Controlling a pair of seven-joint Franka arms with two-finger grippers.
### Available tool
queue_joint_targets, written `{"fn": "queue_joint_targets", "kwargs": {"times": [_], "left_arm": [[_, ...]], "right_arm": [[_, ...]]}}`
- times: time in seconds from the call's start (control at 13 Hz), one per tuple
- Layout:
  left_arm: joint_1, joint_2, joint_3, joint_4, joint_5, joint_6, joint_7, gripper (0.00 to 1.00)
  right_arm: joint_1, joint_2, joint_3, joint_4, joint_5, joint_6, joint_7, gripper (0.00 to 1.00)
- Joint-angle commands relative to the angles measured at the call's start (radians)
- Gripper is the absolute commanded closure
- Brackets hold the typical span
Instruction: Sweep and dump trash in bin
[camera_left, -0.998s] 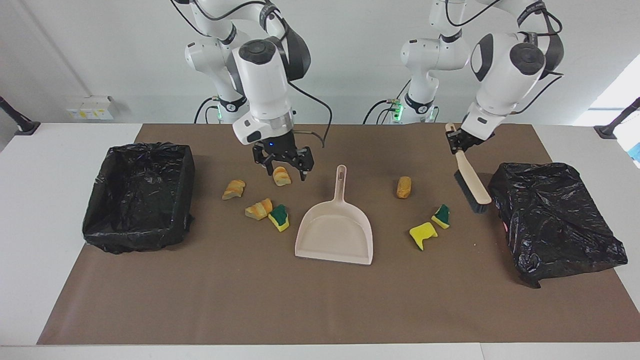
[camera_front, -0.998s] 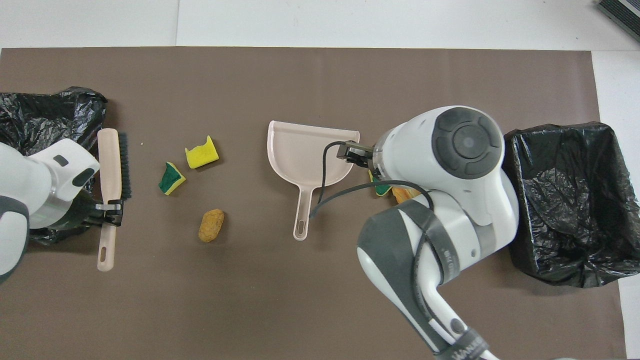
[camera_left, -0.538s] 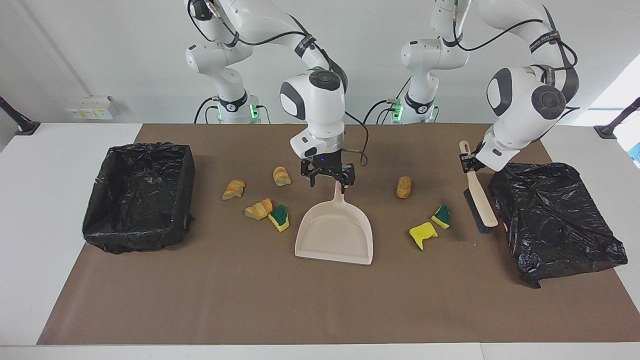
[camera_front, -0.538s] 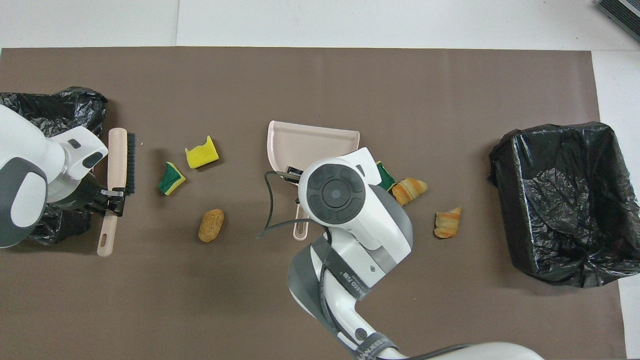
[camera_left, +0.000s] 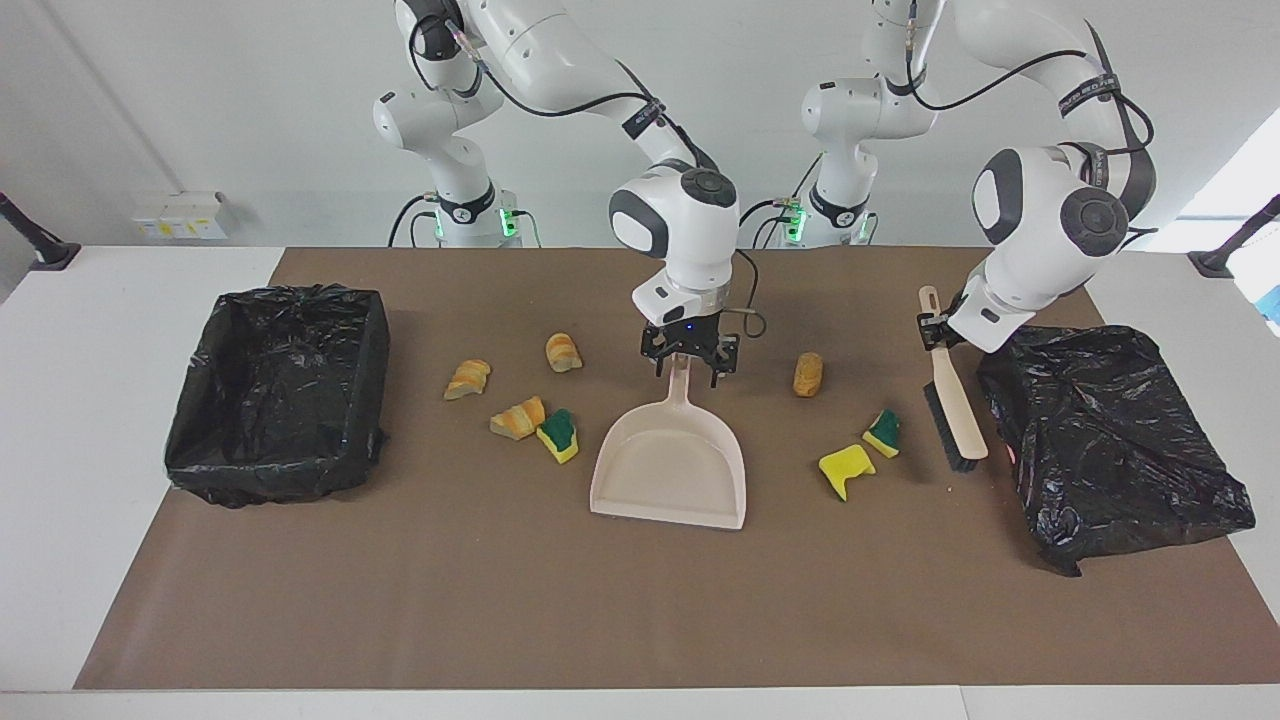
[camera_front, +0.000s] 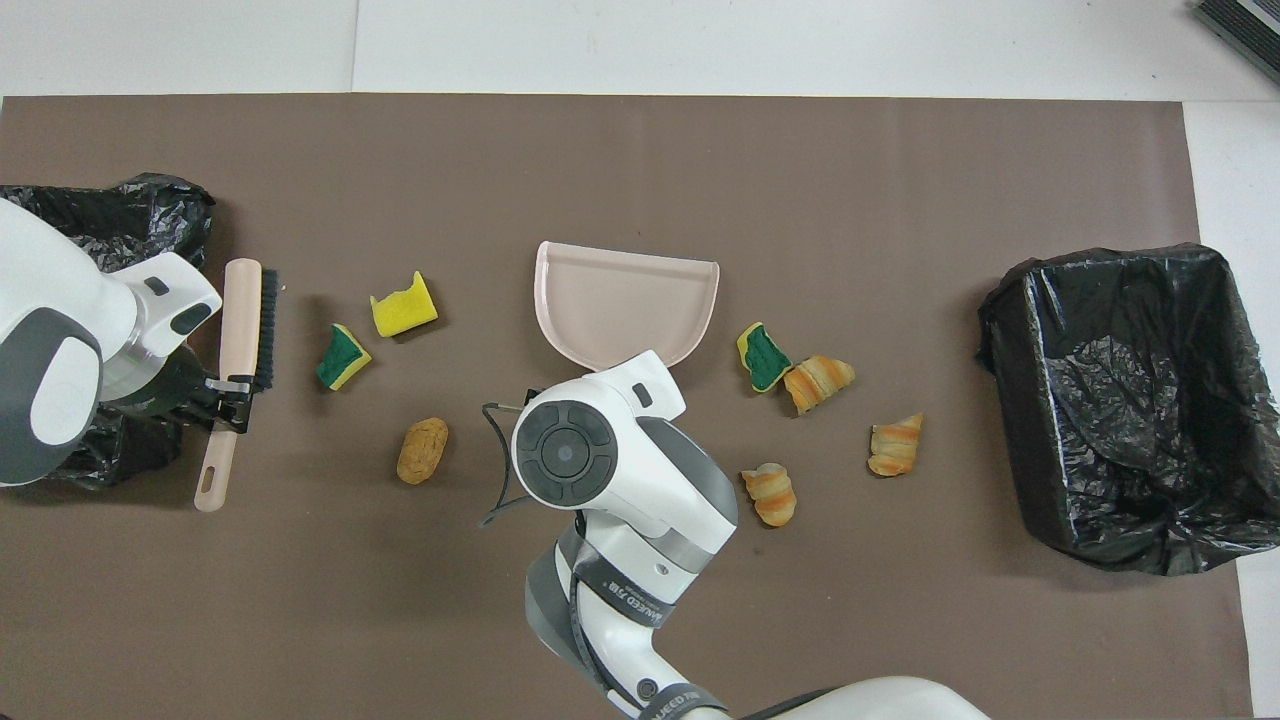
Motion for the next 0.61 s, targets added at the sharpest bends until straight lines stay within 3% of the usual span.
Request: {"fn": "queue_joint_targets", "kwargs": {"times": [0.0, 0.08, 0.23, 0.54], "left_arm": [[0.012, -0.01, -0.009, 0.009, 0.015, -0.024, 0.011, 1.0], [0.012, -0.01, -0.009, 0.006, 0.015, -0.026, 0.011, 1.0], [0.007, -0.013, -0.009, 0.002, 0.015, -0.026, 0.01, 1.0], [-0.002, -0.014, -0.009, 0.0, 0.014, -0.021, 0.004, 1.0]], "right_arm": [[0.002, -0.026, -0.003, -0.031, -0.031, 0.01, -0.007, 0.45], [0.005, -0.026, -0.004, -0.029, -0.047, 0.001, -0.022, 0.57], [0.005, -0.026, -0.001, -0.014, -0.099, -0.033, -0.032, 0.92], [-0.037, -0.075, 0.002, -0.017, -0.049, -0.042, -0.09, 1.0]]}}
